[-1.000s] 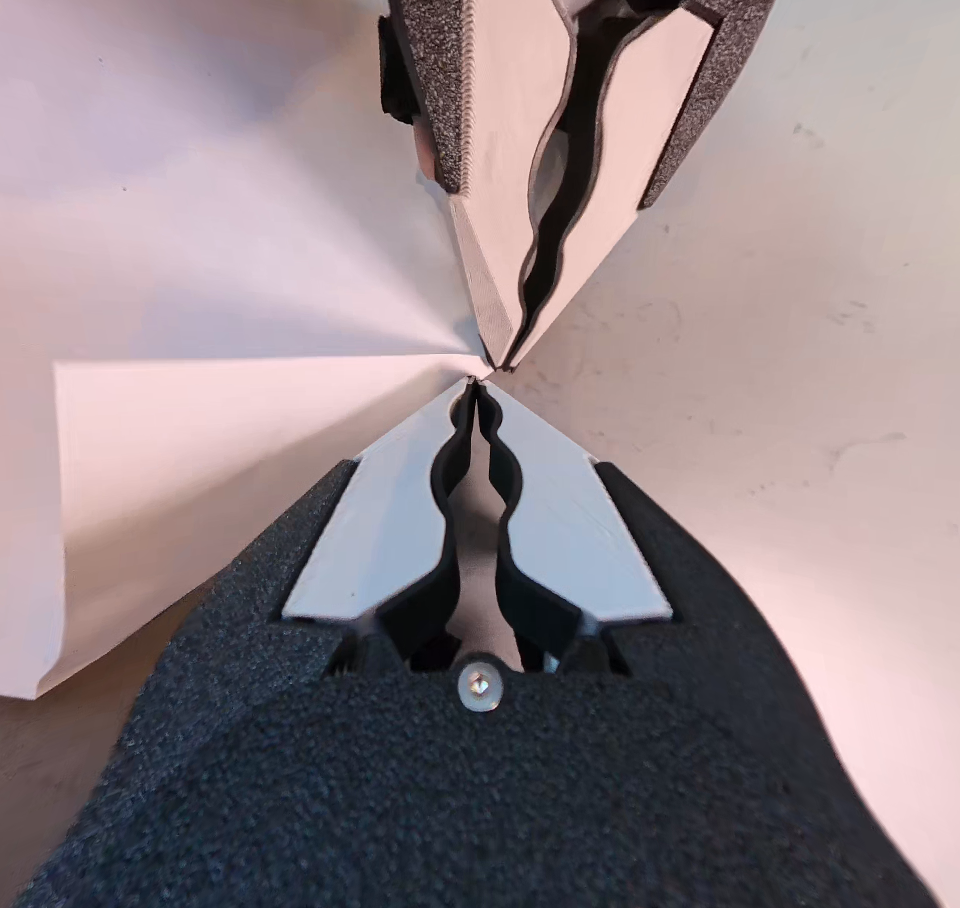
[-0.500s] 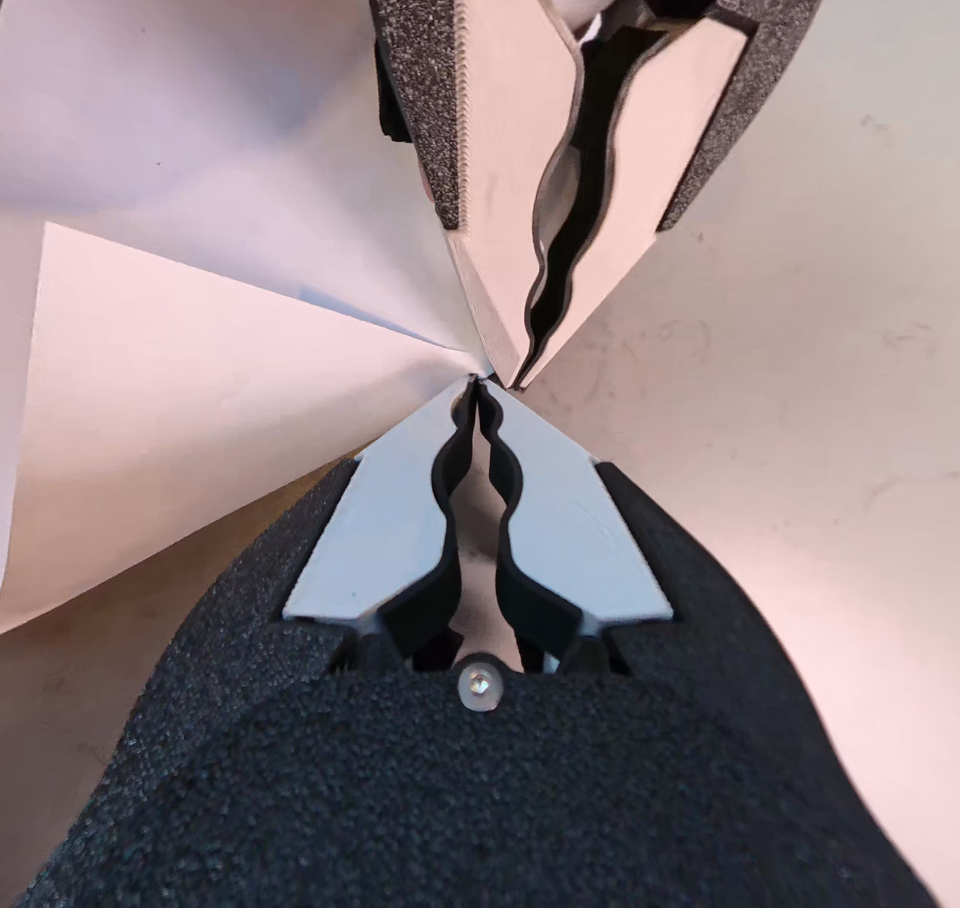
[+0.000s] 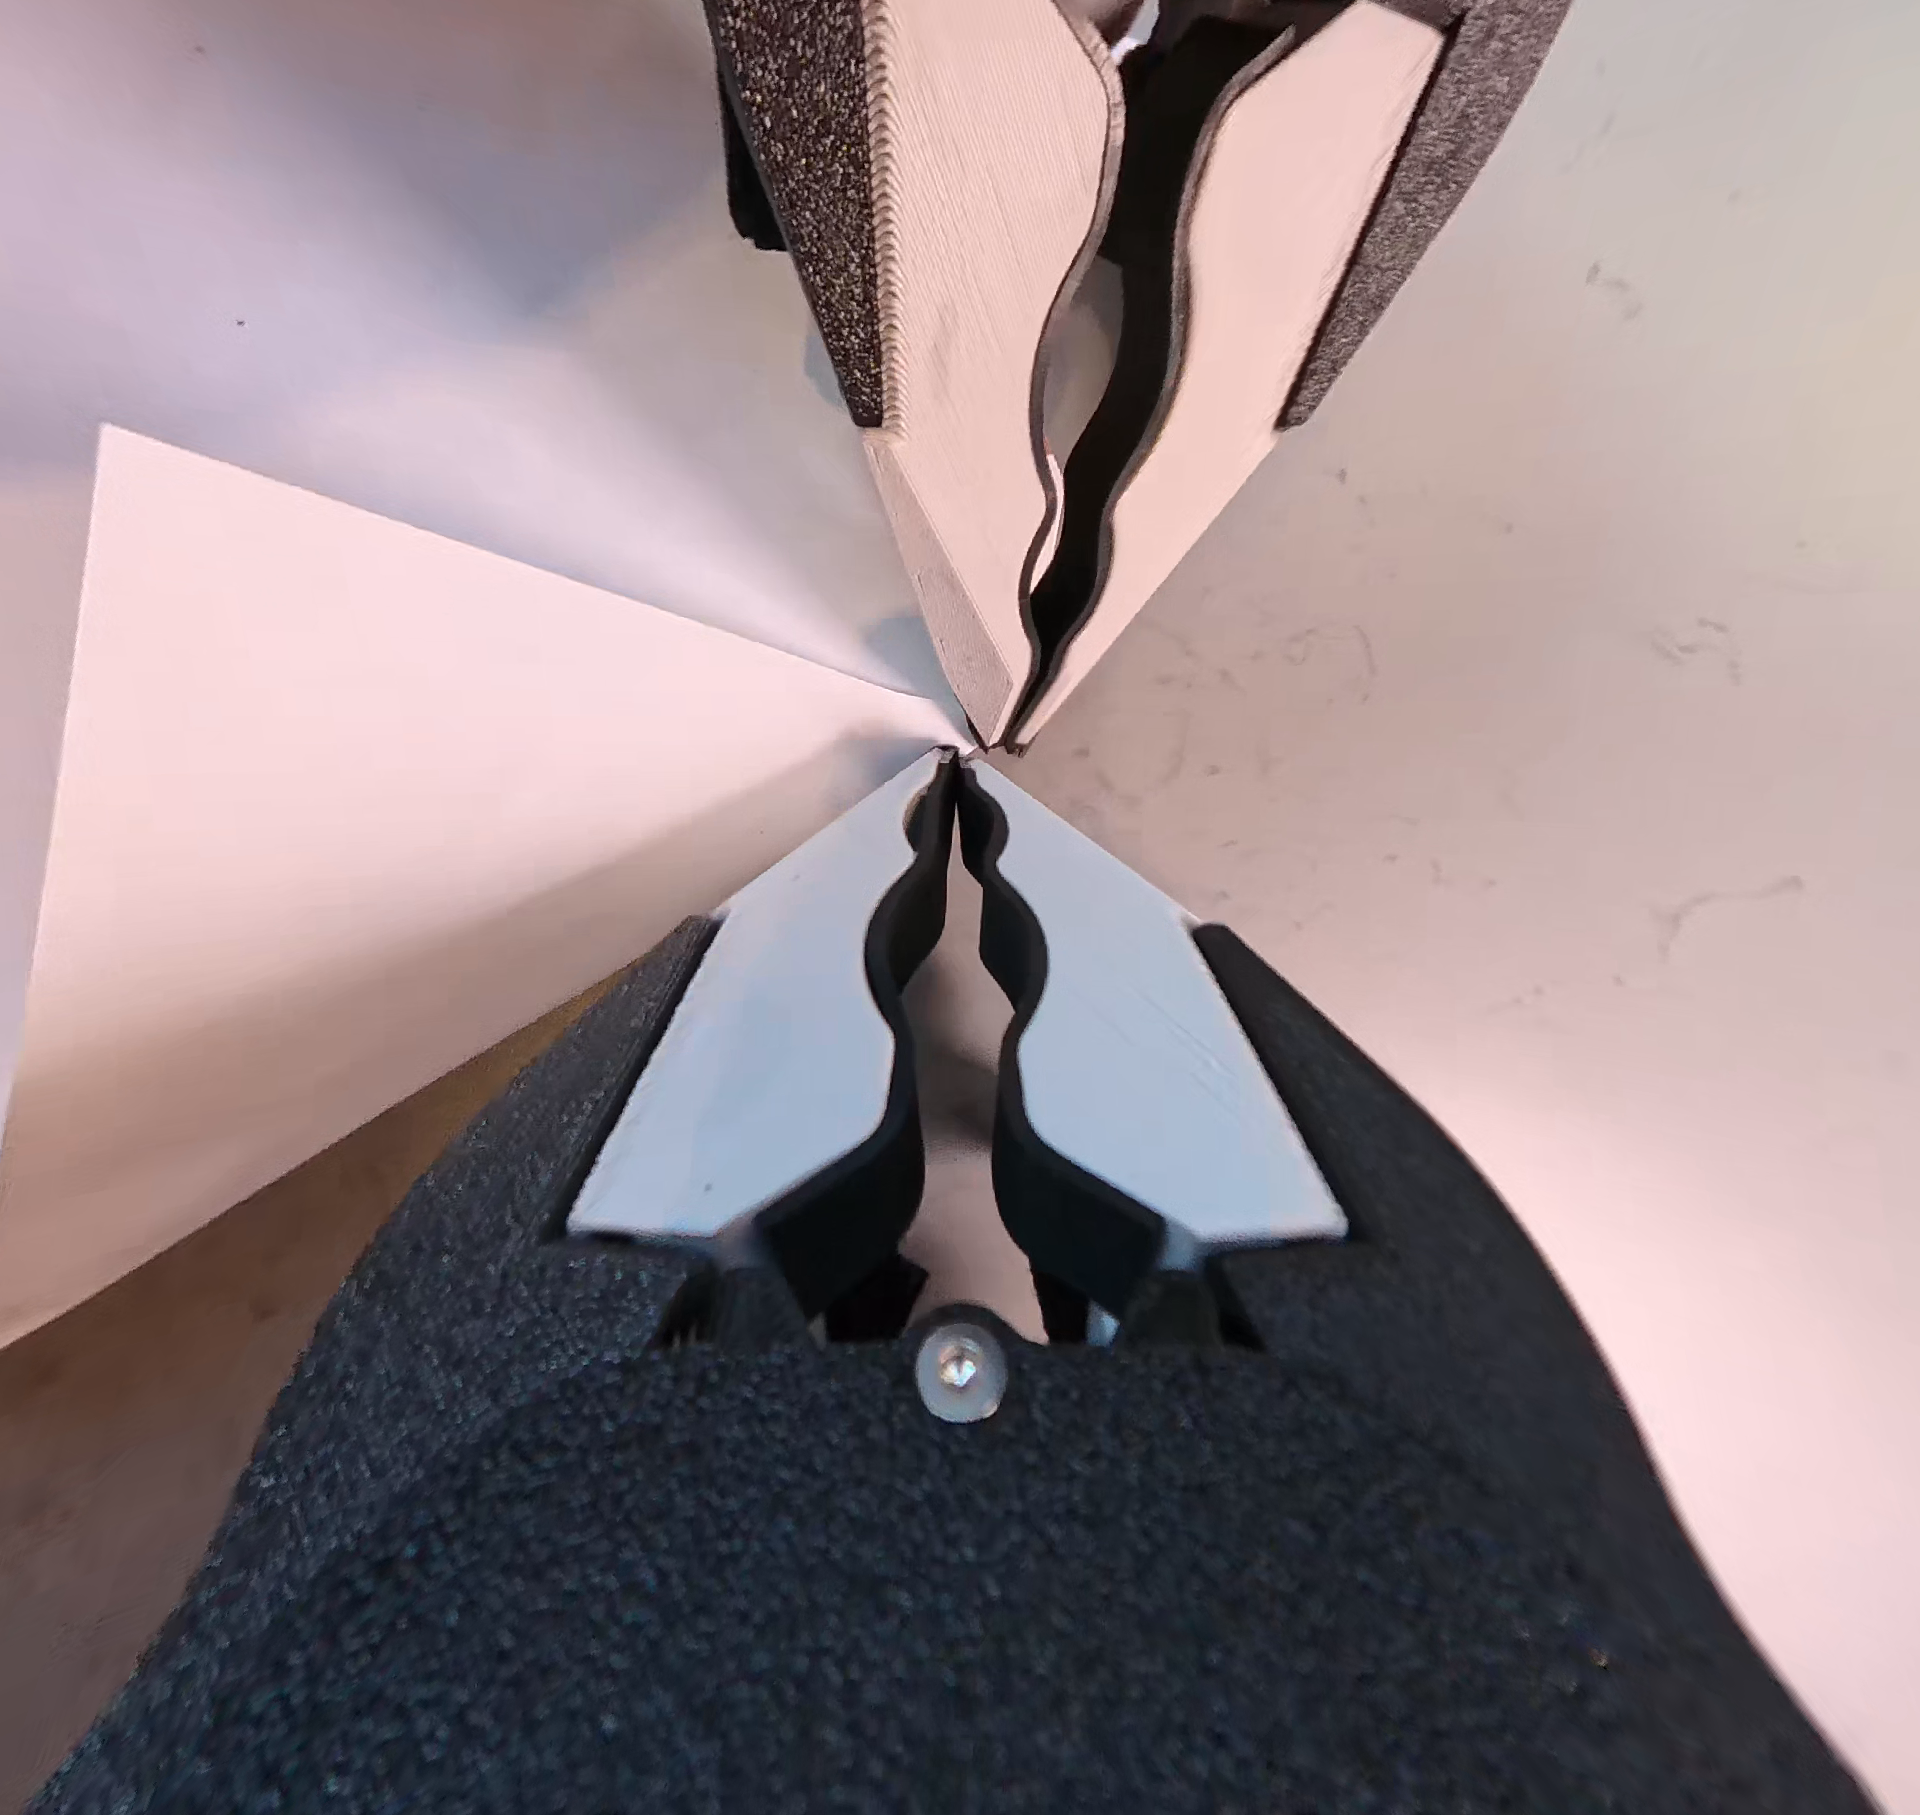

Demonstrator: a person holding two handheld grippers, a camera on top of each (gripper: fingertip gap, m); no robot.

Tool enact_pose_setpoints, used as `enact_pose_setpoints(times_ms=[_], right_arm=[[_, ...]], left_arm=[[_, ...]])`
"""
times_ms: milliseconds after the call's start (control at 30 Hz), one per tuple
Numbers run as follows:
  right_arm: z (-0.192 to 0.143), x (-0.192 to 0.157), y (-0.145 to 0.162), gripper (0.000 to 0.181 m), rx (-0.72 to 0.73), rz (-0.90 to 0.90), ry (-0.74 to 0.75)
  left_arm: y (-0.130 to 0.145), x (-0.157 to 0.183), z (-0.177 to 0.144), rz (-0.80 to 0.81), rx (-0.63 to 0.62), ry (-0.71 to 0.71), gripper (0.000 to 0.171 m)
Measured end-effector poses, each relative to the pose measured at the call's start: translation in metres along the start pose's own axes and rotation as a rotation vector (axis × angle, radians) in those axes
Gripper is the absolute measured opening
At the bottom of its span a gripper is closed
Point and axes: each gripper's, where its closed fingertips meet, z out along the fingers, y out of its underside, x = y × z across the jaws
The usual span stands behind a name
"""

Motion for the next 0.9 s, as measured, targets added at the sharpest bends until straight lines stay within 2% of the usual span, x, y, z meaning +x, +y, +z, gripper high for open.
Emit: enact_pose_setpoints(times_ms=[233,500,733,900], right_arm=[[-0.005,-0.003,0.004,0.0,0.002,-0.073,0.212],[-0.009,-0.01,0.009,0.0,0.007,-0.008,0.214],[-0.011,-0.016,0.01,0.0,-0.035,-0.061,0.18],[-0.013,-0.021,0.009,0.0,-0.061,-0.152,0.221]], left_arm=[[0.0,0.0,0.0,0.022,-0.009,-0.043,0.0],[0.0,0.0,0.001,0.018,0.017,-0.054,0.0],[0.0,-0.001,0.001,0.027,0.03,-0.082,0.0],[0.0,-0.001,0.001,0.029,0.033,-0.092,0.0]])
